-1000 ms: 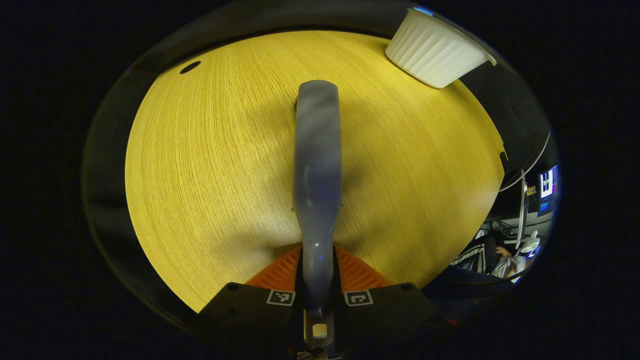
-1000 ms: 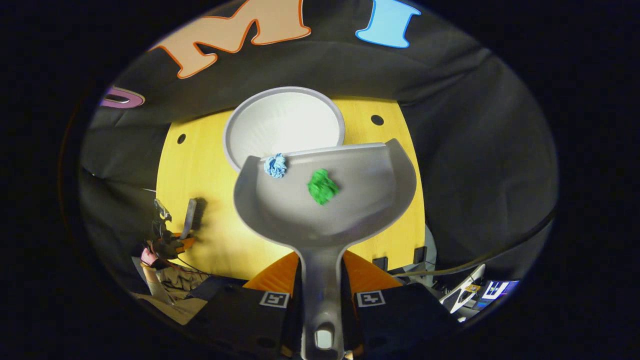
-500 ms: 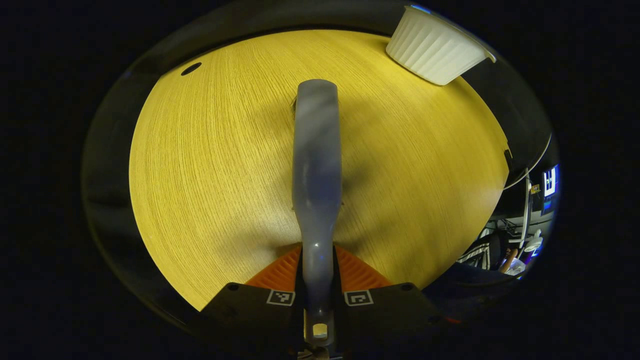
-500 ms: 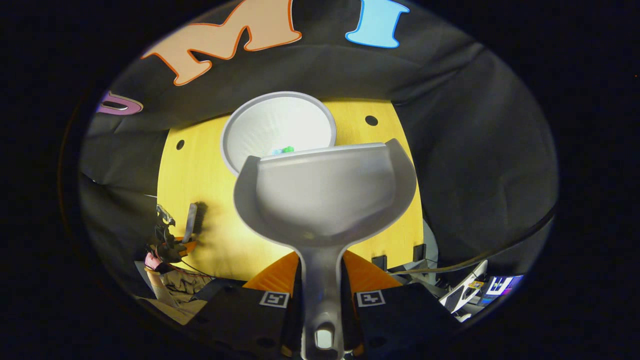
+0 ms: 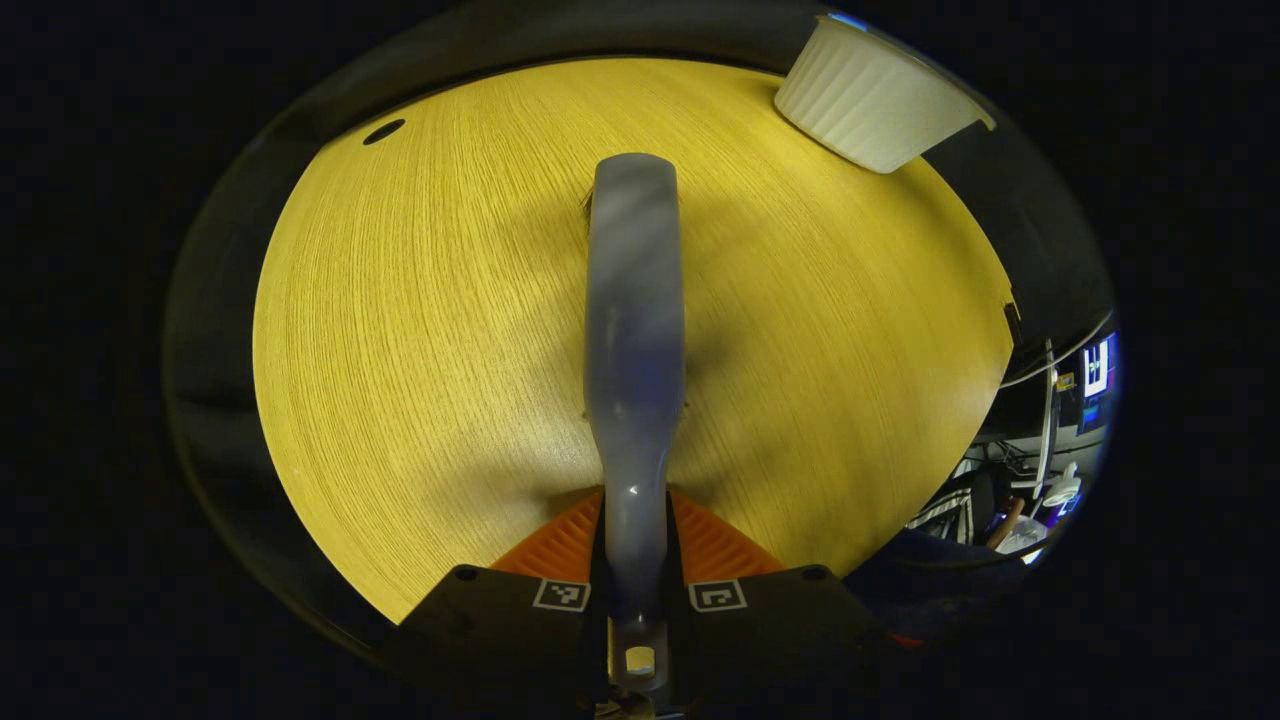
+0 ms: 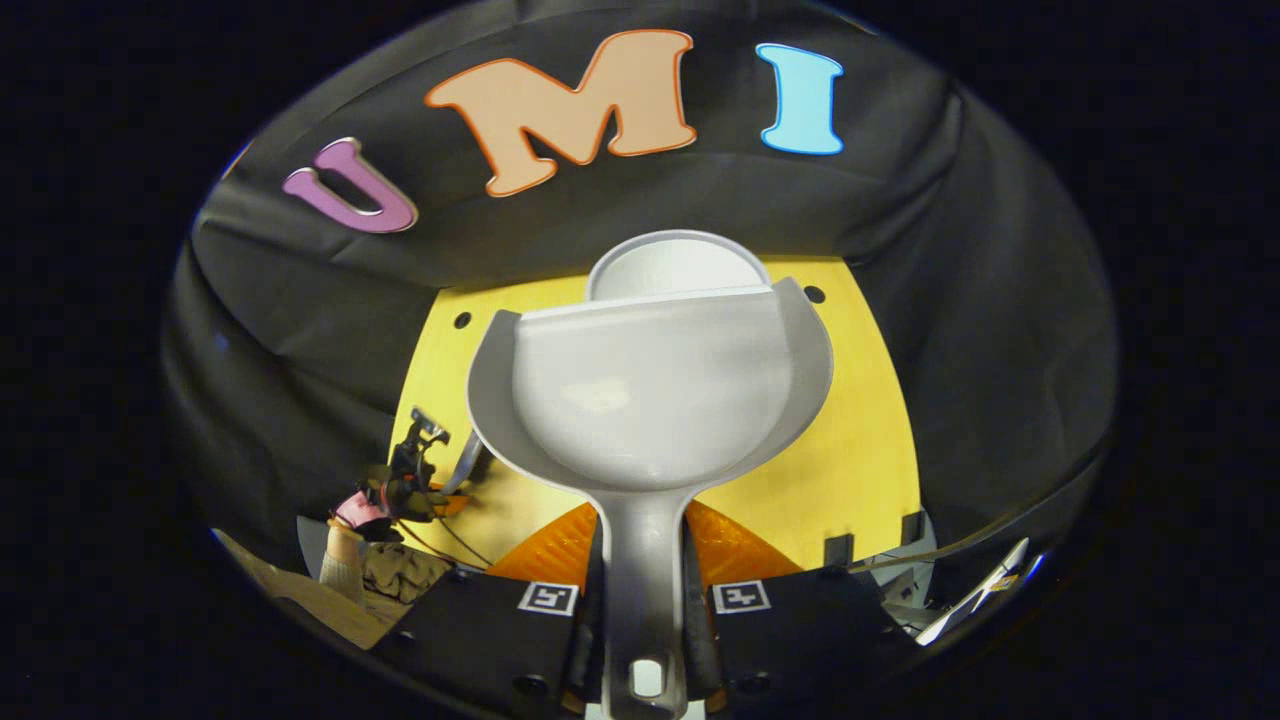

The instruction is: Pick up the small broom and dustpan from the desktop, sweep the trash into the dustpan with the broom, and then empty the trash into the garbage bin.

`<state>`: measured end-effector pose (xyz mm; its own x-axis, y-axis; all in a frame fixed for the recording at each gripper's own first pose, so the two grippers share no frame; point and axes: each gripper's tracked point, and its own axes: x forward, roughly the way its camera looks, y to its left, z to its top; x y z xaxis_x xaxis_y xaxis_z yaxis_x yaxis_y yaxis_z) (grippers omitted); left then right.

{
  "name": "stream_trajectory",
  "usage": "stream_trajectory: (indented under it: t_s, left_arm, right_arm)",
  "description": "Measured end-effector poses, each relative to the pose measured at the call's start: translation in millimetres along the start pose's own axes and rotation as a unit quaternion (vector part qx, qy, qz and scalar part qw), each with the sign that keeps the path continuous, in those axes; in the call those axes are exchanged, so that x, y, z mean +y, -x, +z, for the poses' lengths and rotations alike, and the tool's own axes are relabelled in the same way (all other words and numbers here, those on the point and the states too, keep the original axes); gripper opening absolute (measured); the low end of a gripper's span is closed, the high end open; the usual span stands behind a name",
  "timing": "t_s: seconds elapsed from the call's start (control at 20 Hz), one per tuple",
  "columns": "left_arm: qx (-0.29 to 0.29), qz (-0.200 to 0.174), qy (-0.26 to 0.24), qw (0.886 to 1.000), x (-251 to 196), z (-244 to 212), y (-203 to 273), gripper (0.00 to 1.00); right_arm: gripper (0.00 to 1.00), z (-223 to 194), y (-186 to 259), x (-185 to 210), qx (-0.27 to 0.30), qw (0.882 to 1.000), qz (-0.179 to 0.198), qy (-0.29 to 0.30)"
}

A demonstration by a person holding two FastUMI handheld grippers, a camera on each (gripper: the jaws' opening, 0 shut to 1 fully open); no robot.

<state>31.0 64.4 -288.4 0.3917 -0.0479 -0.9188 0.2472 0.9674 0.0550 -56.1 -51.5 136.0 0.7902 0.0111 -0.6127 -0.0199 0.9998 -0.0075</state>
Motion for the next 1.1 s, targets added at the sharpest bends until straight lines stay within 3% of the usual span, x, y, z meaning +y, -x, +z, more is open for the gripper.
stream_trajectory:
  t_s: [0.05,0.35,0.55,0.65,0.7,0.95,1.1]
  left_arm:
    - [0.000,0.000,0.002,1.000,-1,0,0,0.22]
    - [0.004,-0.002,0.013,1.000,-3,0,2,0.22]
    - [0.010,0.003,0.008,1.000,-3,5,4,0.22]
    - [0.011,0.005,0.007,1.000,-3,5,4,0.22]
    - [0.011,0.006,0.008,1.000,-4,4,4,0.22]
    - [0.008,0.010,0.015,1.000,-6,5,3,0.22]
    - [0.005,0.014,0.011,1.000,-6,5,2,0.22]
  right_arm:
    - [0.31,-14,0,7,-0.001,1.000,0.001,0.000]
    - [0.35,-98,-28,44,0.011,1.000,0.011,-0.027]
    - [0.32,-144,-101,70,0.017,0.996,0.037,-0.077]
    - [0.37,-163,-144,79,0.019,0.995,0.045,-0.089]
    - [0.32,-171,-164,82,0.021,0.995,0.044,-0.086]
    - [0.35,-185,-245,91,0.015,0.996,0.053,-0.076]
    - [0.35,-187,-276,82,0.018,0.997,0.035,-0.061]
